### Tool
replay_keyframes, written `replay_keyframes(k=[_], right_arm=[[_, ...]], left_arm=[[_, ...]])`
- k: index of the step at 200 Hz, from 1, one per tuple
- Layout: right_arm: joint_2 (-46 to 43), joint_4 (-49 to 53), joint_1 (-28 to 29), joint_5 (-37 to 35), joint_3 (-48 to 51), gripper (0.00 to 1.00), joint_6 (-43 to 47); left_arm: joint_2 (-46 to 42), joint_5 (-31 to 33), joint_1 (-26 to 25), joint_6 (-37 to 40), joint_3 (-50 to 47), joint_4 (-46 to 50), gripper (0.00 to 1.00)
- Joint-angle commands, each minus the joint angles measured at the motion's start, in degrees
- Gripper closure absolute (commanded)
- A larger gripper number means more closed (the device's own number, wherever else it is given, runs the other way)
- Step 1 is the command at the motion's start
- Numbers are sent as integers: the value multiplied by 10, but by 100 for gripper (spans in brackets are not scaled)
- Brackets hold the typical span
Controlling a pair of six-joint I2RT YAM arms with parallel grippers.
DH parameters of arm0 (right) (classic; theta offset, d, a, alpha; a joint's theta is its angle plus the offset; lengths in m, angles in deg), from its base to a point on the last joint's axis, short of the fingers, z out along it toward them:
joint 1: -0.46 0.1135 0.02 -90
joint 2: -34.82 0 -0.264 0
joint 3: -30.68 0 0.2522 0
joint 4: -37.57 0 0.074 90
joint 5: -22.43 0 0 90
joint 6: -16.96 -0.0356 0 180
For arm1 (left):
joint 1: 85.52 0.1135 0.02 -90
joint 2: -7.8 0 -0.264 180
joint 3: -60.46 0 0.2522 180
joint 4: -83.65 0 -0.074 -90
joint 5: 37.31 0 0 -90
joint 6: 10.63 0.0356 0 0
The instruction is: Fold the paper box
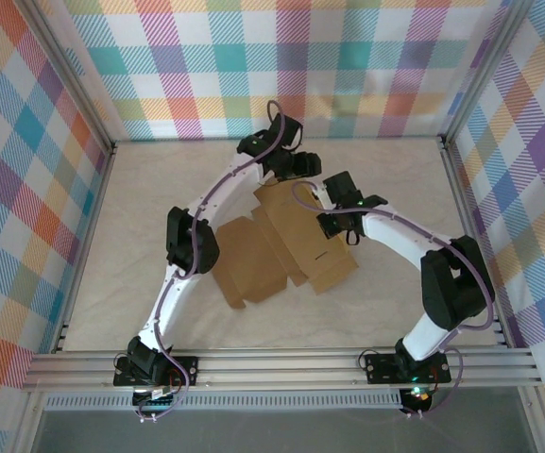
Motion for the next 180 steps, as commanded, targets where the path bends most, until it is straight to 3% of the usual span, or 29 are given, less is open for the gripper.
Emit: replay_keyframes(k=[1,44,88,180], right_arm=[[11,-33,11,-28,10,100,23],[26,-33,24,-32,13,100,30],[33,-35,23,-21,16,100,28],[33,-28,26,1,13,100,35]], left_arm=[[19,16,2,-22,21,11,32],[16,34,1,11,26,23,32],[-39,102,-4,77,-23,24,33],[46,17,-3,102,27,1,36]])
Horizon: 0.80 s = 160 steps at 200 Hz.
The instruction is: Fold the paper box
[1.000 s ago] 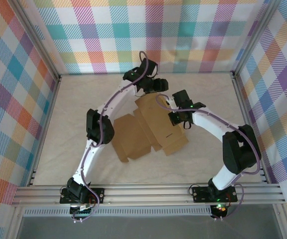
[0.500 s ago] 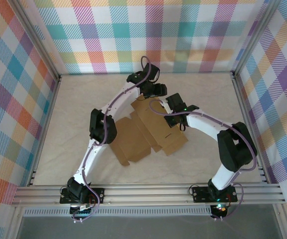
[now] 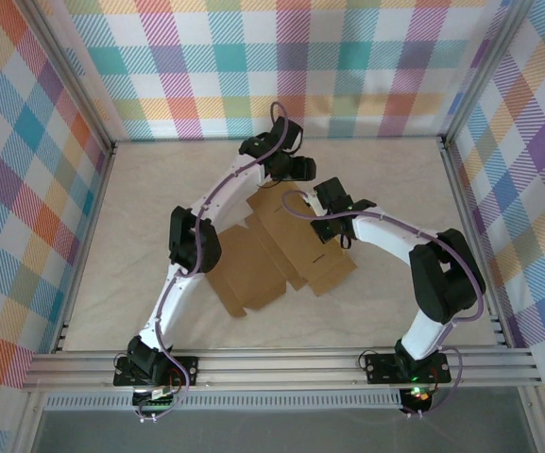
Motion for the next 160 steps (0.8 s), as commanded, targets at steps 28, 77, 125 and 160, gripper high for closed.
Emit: replay_keyframes(k=[28,77,125,160], right_arm=[[-2,0,4,15,3,100,4],[0,0,5,6,1,100,1],[8,-6,6,-5,-3,100,3],[12,-9,6,-11,-4,100,4]], left_arm=[[41,-32,0,11,27,2,42],[32,-12,1,-29,33,54,45],[24,-22,0,-71,32,98,47],[9,-57,2,-113,19,106,47]])
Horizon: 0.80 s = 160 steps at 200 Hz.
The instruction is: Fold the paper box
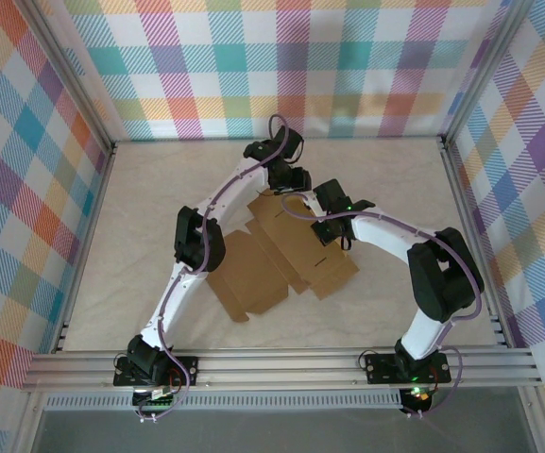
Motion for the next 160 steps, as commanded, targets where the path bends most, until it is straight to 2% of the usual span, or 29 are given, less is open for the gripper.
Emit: replay_keyframes(k=[1,62,99,125,160], right_arm=[[5,-22,5,-10,-5,100,3],[2,-28,7,-4,2,100,6],[-2,-34,8,6,5,100,7],[-2,-36,9,9,8,100,8],[-2,-35,11,8,9,100,8]], left_arm=[[-29,-35,1,-45,-1,32,47],[-29,-113,1,-111,-24,2,49],[-29,-96,1,-132,-38,-8,51],[-30,-83,3,-154,-48,-20,60],[-30,-109,4,-174,-52,-36,75]])
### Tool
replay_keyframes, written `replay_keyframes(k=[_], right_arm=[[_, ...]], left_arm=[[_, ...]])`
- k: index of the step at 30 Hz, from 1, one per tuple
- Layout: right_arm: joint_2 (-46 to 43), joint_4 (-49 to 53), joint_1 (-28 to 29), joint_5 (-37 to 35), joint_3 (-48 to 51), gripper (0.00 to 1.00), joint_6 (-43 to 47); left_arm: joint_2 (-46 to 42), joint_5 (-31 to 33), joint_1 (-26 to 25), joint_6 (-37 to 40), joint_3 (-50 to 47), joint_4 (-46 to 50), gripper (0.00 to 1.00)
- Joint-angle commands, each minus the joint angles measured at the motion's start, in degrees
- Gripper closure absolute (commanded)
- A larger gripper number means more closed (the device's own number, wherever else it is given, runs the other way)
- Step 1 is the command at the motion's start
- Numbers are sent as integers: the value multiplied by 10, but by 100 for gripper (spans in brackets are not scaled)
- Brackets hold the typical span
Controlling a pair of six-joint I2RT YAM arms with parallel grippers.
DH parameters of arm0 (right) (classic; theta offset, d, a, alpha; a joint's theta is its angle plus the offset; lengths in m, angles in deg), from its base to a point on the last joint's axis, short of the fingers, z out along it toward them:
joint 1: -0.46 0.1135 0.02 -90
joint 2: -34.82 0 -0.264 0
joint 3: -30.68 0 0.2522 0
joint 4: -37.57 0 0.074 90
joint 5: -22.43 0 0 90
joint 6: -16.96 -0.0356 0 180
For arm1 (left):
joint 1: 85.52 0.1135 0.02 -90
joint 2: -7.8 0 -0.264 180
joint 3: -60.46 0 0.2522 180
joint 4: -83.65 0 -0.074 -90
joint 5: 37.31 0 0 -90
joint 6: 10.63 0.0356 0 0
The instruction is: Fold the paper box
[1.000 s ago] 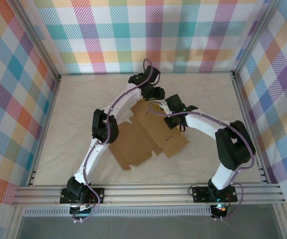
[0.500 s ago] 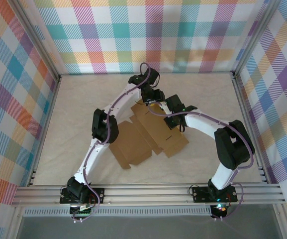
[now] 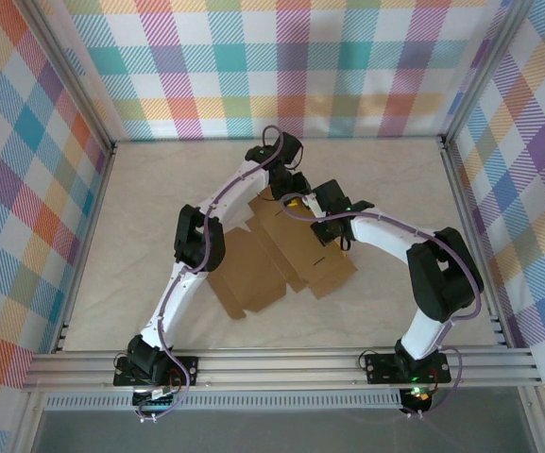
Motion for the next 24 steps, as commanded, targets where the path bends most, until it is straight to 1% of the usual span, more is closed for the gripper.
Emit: replay_keyframes(k=[1,5,7,11,12,13,14,15,18,19,22,24], right_arm=[[-3,-24,7,12,4,100,8],[-1,-25,8,10,2,100,6],[1,-25,8,8,1,100,5],[4,-23,11,8,-2,100,5],[4,-23,11,8,-2,100,6],[4,-23,11,7,-2,100,6],[3,-23,12,8,-2,100,6],[2,-23,11,7,-2,100,6],[4,-21,11,7,-3,100,6],[5,-21,11,7,-3,100,5],[6,-20,11,6,-4,100,4],[7,-19,12,5,-4,100,5]], left_arm=[[-30,-25,3,-26,-7,-18,75],[-31,-28,3,-34,-12,-19,85],[-30,-37,3,-37,-13,-20,88],[-33,-35,3,-36,-13,-18,89],[-34,-33,3,-36,-13,-18,86],[-35,-31,3,-35,-13,-17,78],[-35,-31,3,-35,-14,-17,68],[-35,-31,3,-34,-15,-18,61],[-35,-32,4,-34,-16,-21,60],[-35,-33,3,-34,-16,-22,61],[-35,-32,3,-33,-16,-21,75],[-35,-31,3,-34,-16,-19,80]])
